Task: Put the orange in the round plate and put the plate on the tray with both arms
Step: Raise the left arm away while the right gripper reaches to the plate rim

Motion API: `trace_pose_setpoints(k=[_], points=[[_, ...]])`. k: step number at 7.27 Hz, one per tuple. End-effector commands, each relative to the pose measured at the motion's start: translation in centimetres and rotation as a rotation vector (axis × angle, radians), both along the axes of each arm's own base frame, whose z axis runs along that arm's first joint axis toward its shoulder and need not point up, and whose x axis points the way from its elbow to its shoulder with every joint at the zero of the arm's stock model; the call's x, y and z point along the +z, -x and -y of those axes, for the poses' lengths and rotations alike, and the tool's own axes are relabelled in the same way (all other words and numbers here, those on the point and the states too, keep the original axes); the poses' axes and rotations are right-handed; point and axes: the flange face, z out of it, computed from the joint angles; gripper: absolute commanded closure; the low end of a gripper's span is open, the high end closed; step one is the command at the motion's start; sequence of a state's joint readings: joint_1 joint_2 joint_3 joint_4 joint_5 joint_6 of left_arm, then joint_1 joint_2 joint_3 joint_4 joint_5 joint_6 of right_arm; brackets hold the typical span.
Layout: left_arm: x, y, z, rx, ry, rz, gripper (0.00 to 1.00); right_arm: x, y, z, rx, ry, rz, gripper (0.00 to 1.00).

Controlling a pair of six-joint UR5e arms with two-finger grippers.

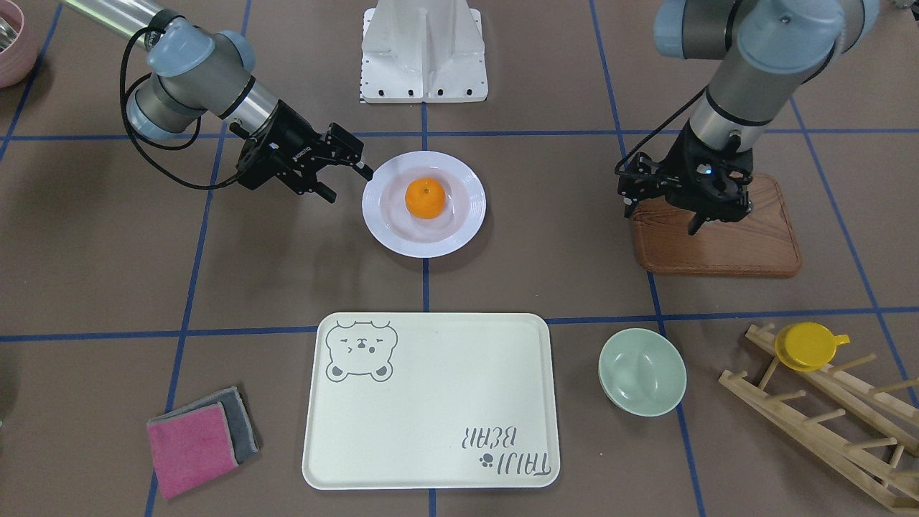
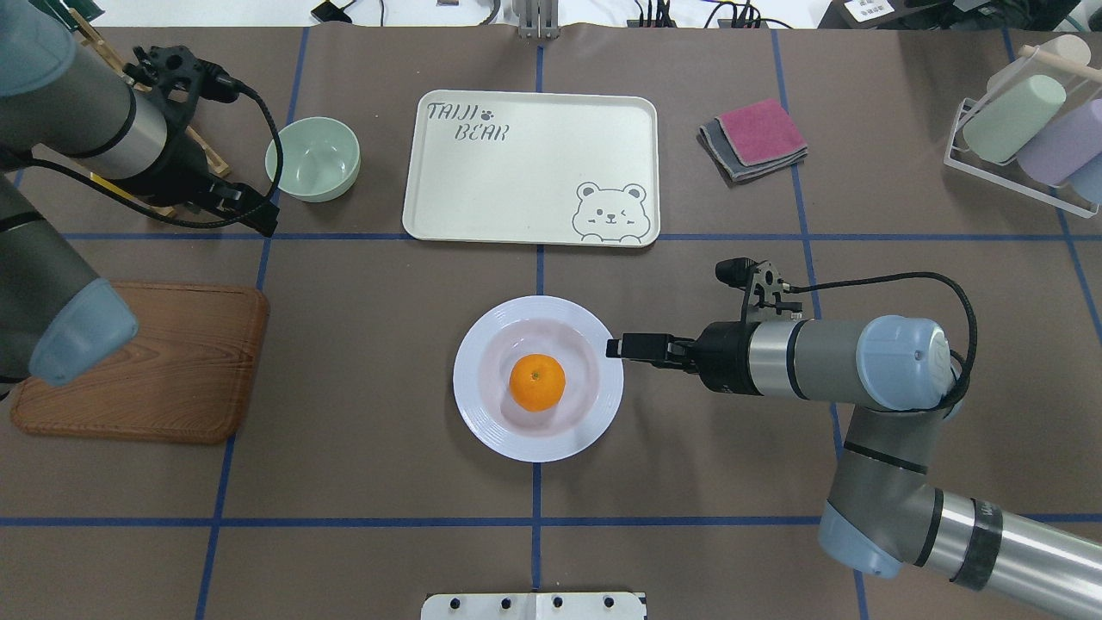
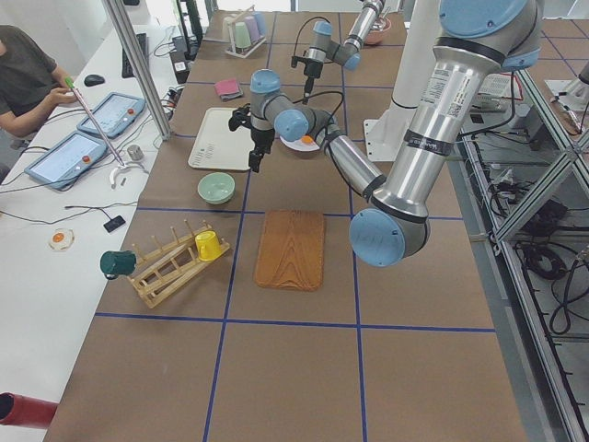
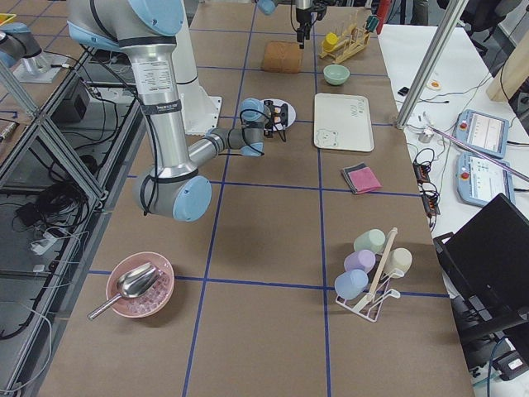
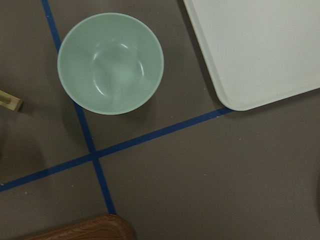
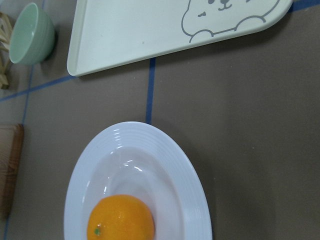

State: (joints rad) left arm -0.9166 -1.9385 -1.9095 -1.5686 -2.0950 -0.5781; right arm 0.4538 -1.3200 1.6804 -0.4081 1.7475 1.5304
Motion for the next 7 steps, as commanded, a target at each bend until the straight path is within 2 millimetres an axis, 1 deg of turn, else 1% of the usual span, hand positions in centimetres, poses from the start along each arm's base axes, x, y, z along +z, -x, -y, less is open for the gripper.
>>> trace_pose_setpoints(k=[1, 2, 3, 5, 6, 7], points=[[0.7, 0.3, 0.4, 0.001, 0.008, 0.007, 0.01, -0.4, 0.7, -0.7, 0.073, 0.067, 0.066, 0.0], [1.1, 0.3, 0.6, 0.007, 0.007, 0.014, 0.01, 0.0, 2.4, -2.3, 0.129, 0.16, 0.095, 0.0], [1.5, 0.3, 0.7, 0.021, -0.004, 0.025, 0.01, -0.8, 3.4, -3.7, 0.188, 0.176, 0.125, 0.0], [1.9, 0.0, 0.9, 0.023, 0.002, 0.03, 0.01, -0.5, 3.2, -3.8, 0.211, 0.219, 0.139, 0.0], [1.9, 0.0, 0.9, 0.022, 0.004, 0.03, 0.01, 0.0, 3.6, -3.9, 0.247, 0.297, 0.166, 0.0], [1.9, 0.0, 0.9, 0.022, 0.002, 0.031, 0.01, -0.8, 3.1, -4.0, 0.255, 0.332, 0.226, 0.01]])
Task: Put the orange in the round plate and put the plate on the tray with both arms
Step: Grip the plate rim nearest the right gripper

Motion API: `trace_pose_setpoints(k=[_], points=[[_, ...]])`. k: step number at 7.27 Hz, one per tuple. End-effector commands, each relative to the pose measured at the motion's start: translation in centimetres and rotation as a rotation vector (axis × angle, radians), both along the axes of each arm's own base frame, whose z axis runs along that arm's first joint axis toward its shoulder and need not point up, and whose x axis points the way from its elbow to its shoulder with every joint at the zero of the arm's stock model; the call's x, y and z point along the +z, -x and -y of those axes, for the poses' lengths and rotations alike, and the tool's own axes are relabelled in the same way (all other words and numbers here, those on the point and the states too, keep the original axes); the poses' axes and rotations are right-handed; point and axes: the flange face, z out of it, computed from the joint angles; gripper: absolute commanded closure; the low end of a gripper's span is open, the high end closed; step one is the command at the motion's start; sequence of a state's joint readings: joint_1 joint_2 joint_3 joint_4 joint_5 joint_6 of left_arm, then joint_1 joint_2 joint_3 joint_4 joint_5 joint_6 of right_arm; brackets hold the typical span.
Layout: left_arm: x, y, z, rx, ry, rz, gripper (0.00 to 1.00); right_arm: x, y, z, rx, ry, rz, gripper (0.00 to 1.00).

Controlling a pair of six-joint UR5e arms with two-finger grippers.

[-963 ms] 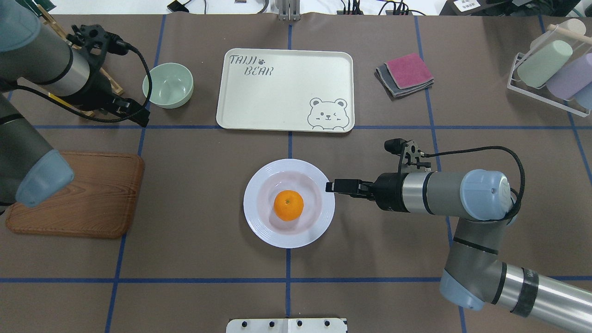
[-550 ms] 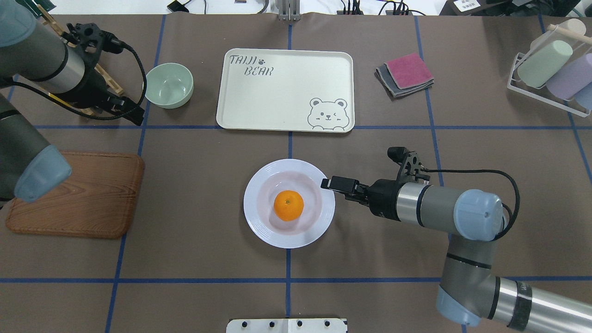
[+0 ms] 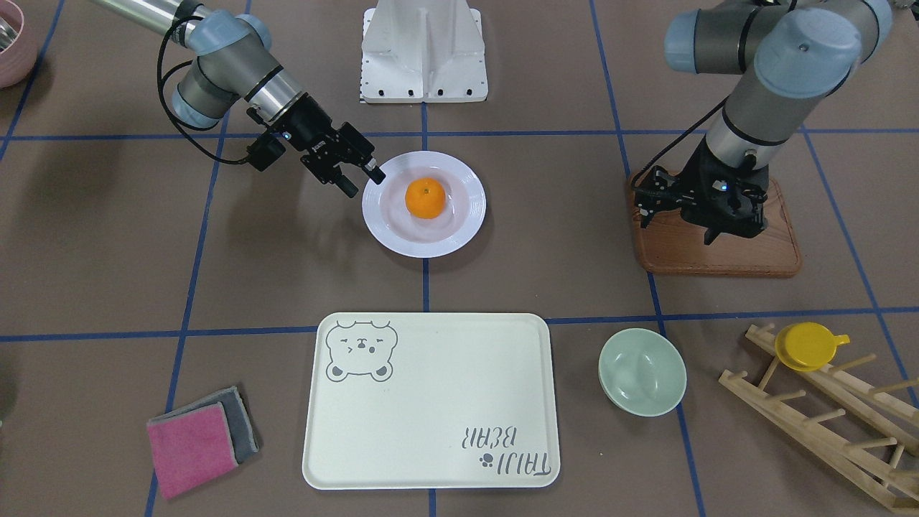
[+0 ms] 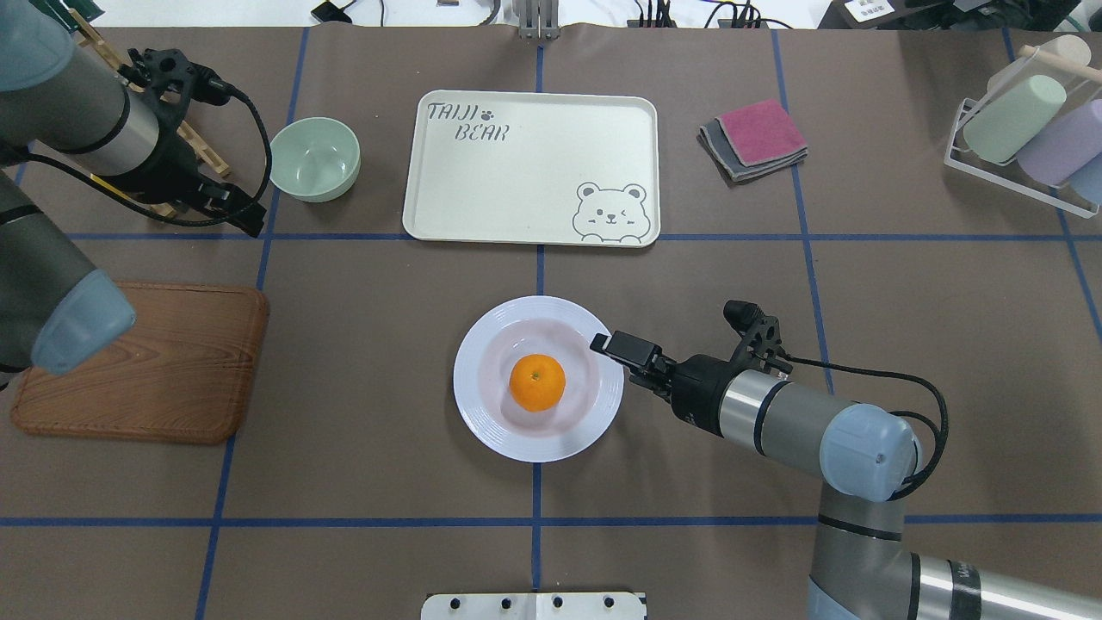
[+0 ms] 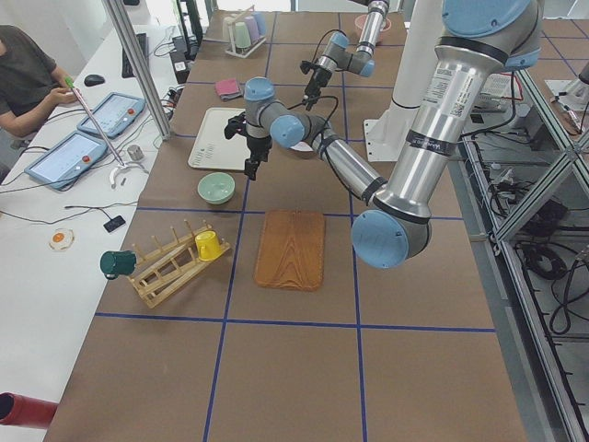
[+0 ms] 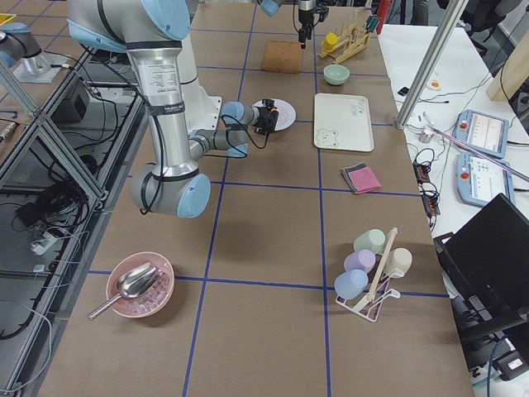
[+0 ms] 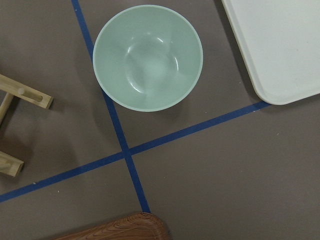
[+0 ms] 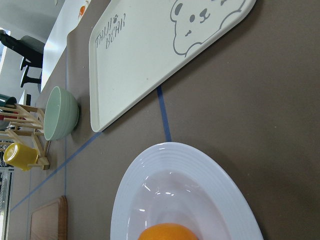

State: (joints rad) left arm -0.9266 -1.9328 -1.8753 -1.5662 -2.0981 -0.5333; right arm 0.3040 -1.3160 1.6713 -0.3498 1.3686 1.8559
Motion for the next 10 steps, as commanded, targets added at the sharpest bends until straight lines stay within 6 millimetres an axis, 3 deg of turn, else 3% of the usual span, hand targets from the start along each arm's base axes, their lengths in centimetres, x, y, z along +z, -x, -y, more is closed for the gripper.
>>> trace_pose_setpoints(k=[1, 8, 10], points=[[0.1, -0.2, 0.0, -0.001, 0.001, 0.004, 0.01, 0.3, -0.6, -0.3, 0.024, 0.044, 0.107, 0.01], [0.1, -0.3, -0.1, -0.005, 0.007, 0.003, 0.01, 2.7, 0.8, -0.2, 0.018, 0.072, 0.079, 0.02], [0.1, -0.3, -0.1, -0.006, 0.007, 0.002, 0.01, 3.8, 2.4, -1.0, -0.002, 0.066, 0.048, 0.02]])
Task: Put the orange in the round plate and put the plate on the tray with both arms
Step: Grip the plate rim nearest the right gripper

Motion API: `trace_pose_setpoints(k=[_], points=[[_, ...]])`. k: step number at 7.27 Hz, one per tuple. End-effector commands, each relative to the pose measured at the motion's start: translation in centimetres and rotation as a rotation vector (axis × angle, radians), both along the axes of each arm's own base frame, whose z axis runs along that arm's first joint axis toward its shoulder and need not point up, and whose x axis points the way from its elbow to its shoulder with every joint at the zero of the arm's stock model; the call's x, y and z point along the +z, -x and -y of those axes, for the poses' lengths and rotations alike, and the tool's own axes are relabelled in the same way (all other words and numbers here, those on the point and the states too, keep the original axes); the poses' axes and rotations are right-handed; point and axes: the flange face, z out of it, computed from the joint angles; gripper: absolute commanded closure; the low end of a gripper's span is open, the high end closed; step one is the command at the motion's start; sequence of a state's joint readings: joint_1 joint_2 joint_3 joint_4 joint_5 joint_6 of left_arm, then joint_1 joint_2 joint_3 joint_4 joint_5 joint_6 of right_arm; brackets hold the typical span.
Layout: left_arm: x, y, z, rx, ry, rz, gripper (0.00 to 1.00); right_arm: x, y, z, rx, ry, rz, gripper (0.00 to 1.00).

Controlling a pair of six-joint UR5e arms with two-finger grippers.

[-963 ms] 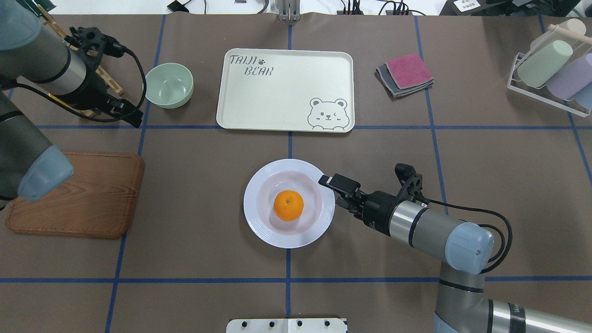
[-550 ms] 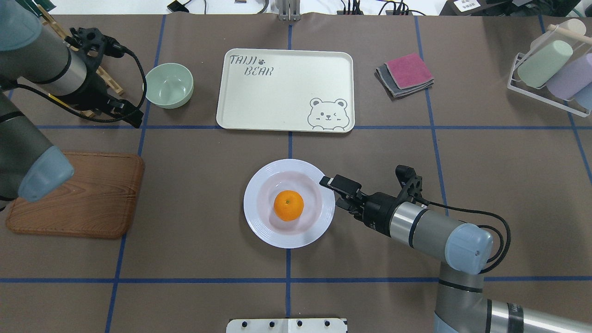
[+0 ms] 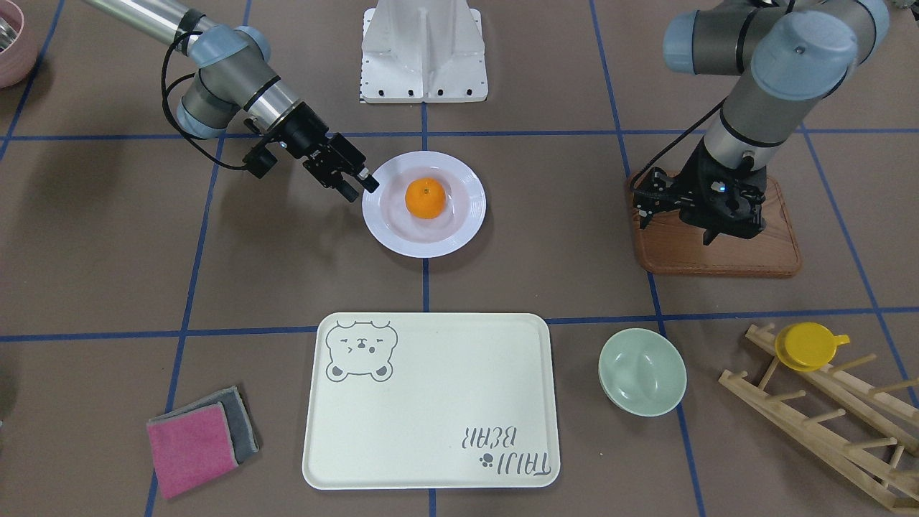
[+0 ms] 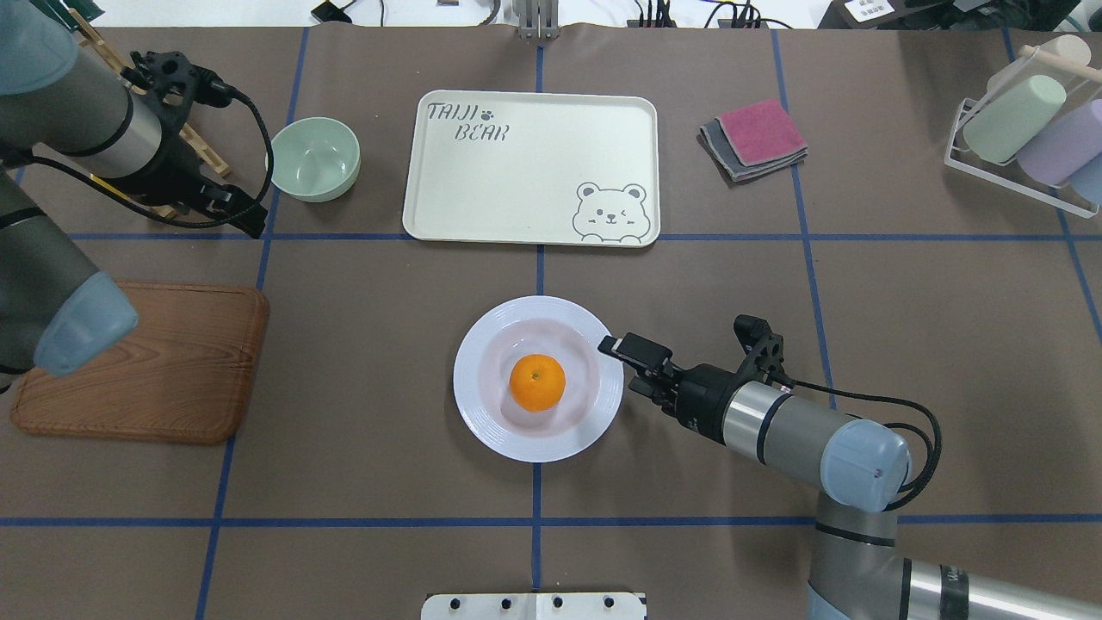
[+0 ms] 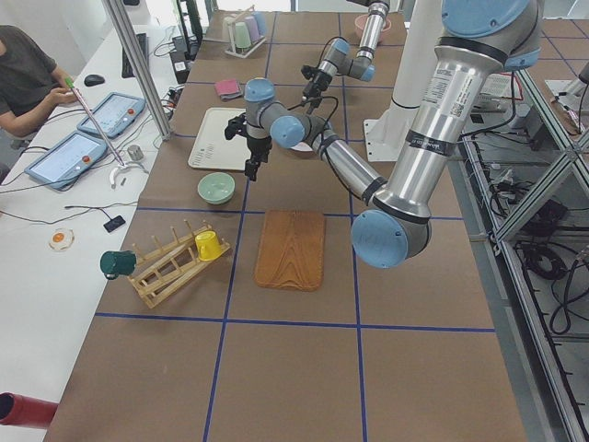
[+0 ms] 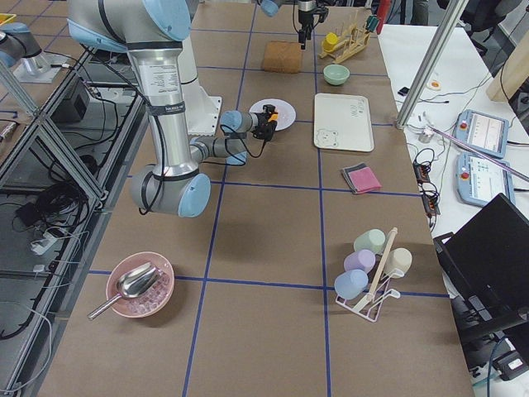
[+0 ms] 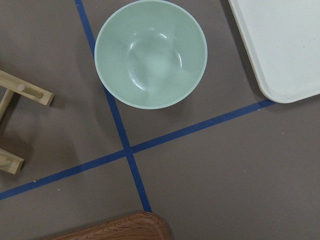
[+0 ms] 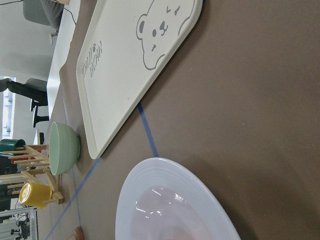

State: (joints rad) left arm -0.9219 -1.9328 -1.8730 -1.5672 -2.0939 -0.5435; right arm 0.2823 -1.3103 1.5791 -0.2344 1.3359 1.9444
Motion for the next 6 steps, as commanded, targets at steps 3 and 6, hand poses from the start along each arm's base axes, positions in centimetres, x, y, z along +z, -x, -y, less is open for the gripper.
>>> trace_pose_setpoints(k=[3, 6], points=[[0.0, 0.0, 0.0, -0.001, 0.002, 0.0, 0.01, 0.6, 1.2, -0.7, 0.018, 0.003, -0.013, 0.2], [-0.1, 0.1, 0.1, -0.002, 0.0, 0.0, 0.01, 1.7, 1.6, -3.1, 0.053, -0.011, 0.107, 0.33]])
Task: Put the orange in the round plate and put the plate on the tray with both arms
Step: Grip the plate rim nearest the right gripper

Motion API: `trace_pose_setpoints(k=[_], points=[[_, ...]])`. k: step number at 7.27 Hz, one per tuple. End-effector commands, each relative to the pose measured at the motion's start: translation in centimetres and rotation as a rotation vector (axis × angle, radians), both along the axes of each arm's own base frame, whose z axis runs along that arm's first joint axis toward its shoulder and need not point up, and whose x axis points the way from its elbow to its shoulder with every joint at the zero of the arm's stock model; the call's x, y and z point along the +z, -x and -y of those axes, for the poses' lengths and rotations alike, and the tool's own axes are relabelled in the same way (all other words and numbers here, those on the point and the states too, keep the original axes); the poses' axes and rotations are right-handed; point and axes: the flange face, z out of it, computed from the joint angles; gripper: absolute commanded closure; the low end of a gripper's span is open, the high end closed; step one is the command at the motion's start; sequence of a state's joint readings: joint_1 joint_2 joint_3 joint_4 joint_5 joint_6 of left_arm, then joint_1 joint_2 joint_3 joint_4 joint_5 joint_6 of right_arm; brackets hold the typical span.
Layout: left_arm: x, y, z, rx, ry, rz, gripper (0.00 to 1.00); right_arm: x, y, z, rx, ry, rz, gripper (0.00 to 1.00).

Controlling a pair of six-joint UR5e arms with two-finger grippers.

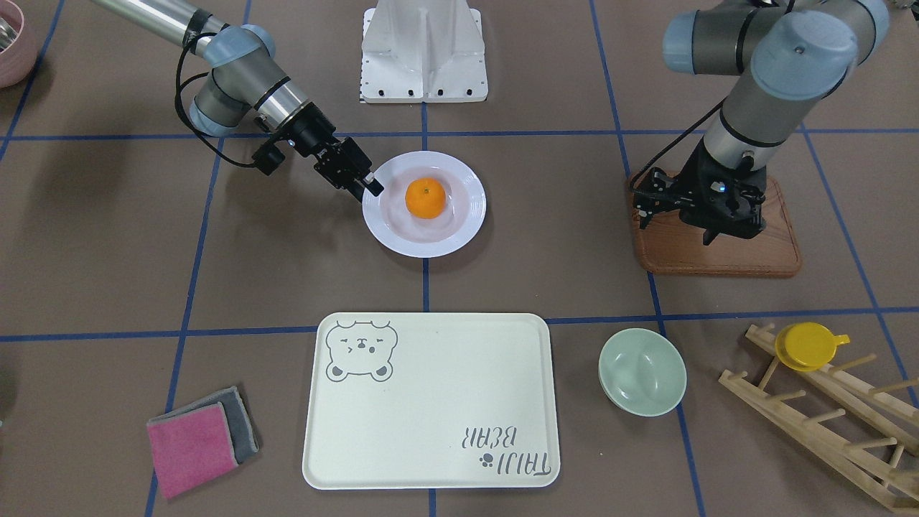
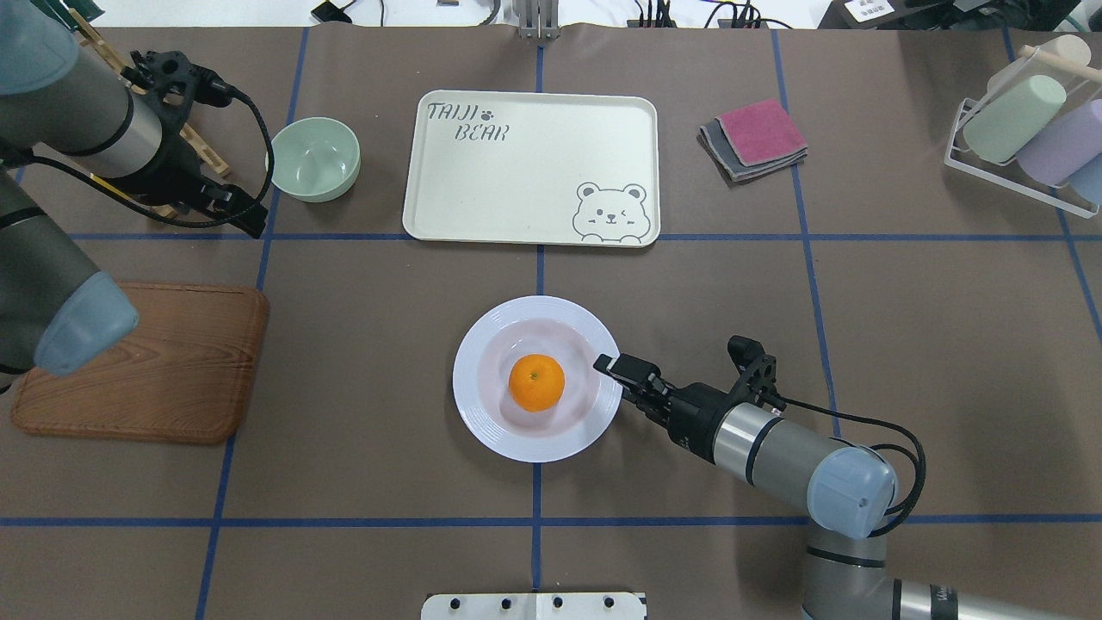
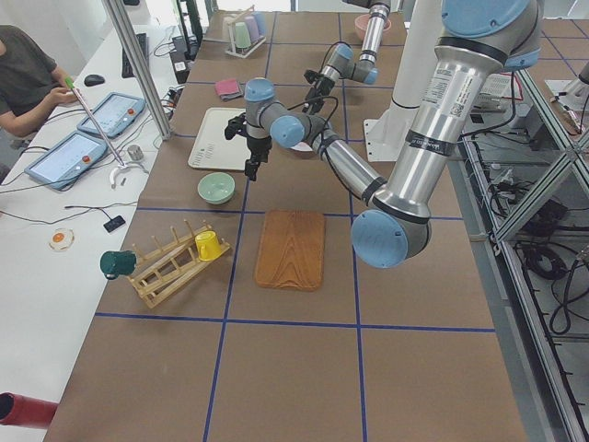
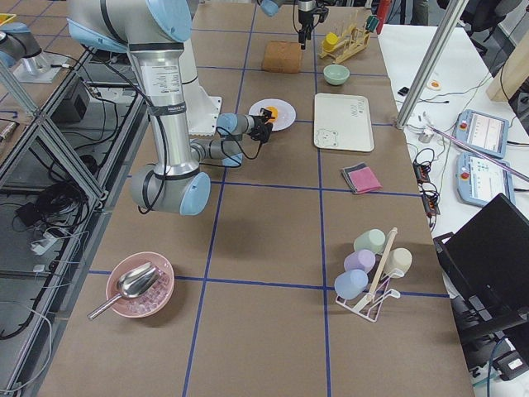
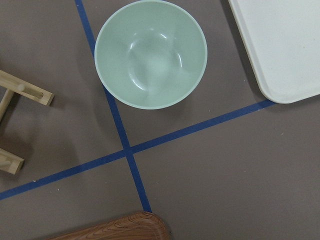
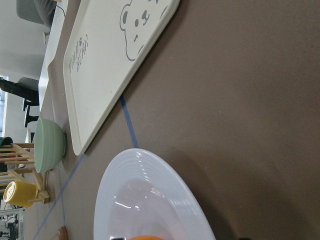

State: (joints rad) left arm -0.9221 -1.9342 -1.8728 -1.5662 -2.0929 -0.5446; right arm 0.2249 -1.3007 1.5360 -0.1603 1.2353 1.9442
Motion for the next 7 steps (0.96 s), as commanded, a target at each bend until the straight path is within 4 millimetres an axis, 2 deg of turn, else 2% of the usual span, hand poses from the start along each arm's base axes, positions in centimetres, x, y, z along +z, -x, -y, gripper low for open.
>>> trace_pose_setpoints(k=[1, 3, 5, 7], points=[[-0.3, 0.1, 0.0, -0.001, -0.005, -0.005, 0.01, 1.3, 0.1, -1.3, 0.01, -0.009, 0.081, 0.33], [-0.5, 0.3, -0.1, -0.003, -0.006, -0.007, 0.01, 2.2, 1.0, -2.4, 0.03, -0.006, 0.06, 0.33], [-0.5, 0.3, -0.1, -0.003, -0.006, -0.007, 0.01, 2.1, 1.2, -2.7, 0.038, -0.004, 0.06, 0.42], [-0.5, 0.4, -0.1, -0.005, -0.006, -0.007, 0.01, 1.8, 1.4, -2.8, 0.036, -0.005, 0.061, 0.71]])
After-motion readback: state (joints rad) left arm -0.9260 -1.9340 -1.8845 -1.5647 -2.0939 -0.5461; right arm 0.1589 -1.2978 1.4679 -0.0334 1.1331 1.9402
